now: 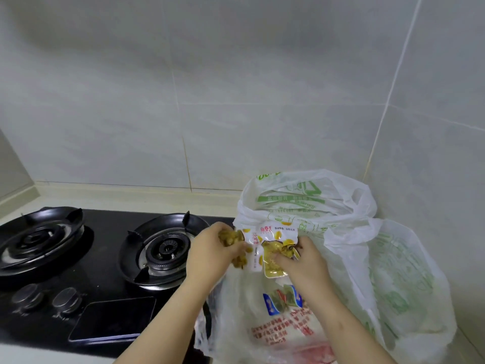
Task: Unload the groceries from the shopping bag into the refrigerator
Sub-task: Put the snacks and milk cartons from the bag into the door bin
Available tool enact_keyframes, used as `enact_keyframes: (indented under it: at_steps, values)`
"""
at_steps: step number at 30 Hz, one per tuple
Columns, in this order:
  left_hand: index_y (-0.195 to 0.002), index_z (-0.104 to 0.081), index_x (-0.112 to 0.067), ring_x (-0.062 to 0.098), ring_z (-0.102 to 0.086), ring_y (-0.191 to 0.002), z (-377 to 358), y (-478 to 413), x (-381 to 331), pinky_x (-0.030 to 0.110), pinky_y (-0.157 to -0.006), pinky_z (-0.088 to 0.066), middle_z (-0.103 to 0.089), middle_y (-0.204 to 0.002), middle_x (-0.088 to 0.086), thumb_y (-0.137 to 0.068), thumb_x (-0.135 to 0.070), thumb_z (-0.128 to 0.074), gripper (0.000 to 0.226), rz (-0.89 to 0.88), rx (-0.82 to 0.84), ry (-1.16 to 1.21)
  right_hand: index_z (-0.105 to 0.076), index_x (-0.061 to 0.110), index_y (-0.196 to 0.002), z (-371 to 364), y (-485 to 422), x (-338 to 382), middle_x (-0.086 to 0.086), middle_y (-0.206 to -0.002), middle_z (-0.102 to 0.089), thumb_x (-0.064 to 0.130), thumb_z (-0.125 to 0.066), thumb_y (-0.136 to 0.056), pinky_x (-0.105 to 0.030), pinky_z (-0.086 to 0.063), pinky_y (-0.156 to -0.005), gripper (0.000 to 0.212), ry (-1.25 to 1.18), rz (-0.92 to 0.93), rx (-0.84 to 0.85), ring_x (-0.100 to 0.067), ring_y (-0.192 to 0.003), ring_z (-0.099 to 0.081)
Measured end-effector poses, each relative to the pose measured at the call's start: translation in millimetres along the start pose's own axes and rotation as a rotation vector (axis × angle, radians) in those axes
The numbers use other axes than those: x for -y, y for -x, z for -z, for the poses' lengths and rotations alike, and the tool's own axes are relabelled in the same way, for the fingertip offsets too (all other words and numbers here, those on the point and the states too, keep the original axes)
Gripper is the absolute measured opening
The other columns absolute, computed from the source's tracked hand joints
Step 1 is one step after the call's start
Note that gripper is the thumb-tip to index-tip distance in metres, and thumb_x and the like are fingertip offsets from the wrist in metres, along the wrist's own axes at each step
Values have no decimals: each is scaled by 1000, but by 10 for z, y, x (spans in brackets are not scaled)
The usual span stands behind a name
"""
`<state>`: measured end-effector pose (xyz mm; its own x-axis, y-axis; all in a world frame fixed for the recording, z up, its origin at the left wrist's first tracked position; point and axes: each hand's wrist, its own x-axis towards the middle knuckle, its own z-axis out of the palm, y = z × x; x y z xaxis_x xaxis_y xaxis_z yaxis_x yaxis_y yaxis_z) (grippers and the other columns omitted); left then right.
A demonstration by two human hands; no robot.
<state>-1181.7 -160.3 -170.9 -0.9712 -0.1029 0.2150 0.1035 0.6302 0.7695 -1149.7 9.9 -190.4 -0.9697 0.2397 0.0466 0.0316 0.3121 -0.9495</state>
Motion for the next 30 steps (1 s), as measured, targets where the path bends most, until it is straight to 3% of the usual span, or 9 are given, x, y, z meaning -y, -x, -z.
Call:
enact_keyframes:
  at_steps: [2,5,9,12,14,17,24,30]
  values:
    - [-74,-59,-29,8,-61,-70,119,-46,18,20,-63,-46,-65,-72,-10,-71,-33,-79,21,100,-82,152,-54,23,-90,-67,-31,96,8,-92,-64,15,-71,-79,-22,-45,-66,21,-64,25,2,-8,-85,-60]
    - [-74,-66,-22,21,-63,-74,262,-69,97,36,-74,-51,-69,-74,0,-74,-25,-77,12,269,-166,444,-53,24,-86,-203,-76,225,5,-92,-64,15,-71,-79,-28,-46,-70,21,-122,37,19,-14,-88,-61]
    - [-88,-66,-8,21,-63,-72,506,23,180,32,-64,-54,-67,-80,9,-81,-20,-72,15,447,-213,715,-56,23,-86,-418,-119,361,4,-90,-67,18,-71,-79,-39,-52,-81,18,-214,32,76,-19,-87,-65]
    - [-86,-60,-4,20,-65,-67,696,139,182,31,-60,-54,-67,-78,11,-85,-15,-68,14,500,-230,859,-58,22,-89,-531,-136,478,0,-92,-69,15,-71,-79,-42,-53,-82,17,-297,34,103,-22,-87,-66]
    - [-84,-57,-4,19,-66,-68,793,199,168,30,-61,-53,-67,-79,11,-86,-14,-67,14,508,-259,906,-58,22,-93,-598,-137,549,-2,-97,-68,14,-69,-81,-38,-52,-76,17,-348,37,157,-24,-89,-65]
    - [-86,-56,-4,22,-66,-73,898,266,138,32,-65,-53,-67,-84,13,-85,-12,-67,13,511,-311,961,-58,20,-103,-700,-100,655,-4,-106,-66,21,-69,-81,-43,-53,-84,24,-339,65,252,-24,-96,-64]
    - [-107,-57,3,30,-68,-86,1152,654,134,36,-73,-56,-68,-104,20,-84,-4,-66,25,489,-489,1004,-56,26,-88,-867,117,897,4,-93,-67,14,-66,-84,-42,-53,-87,16,-325,140,464,-18,-89,-65]
    - [-98,-63,-2,25,-71,-80,1412,1361,164,28,-63,-56,-70,-98,16,-85,-7,-65,14,510,-783,927,-57,25,-89,-1170,648,1053,6,-92,-69,14,-65,-86,-25,-50,-72,14,-340,200,757,-11,-86,-65]
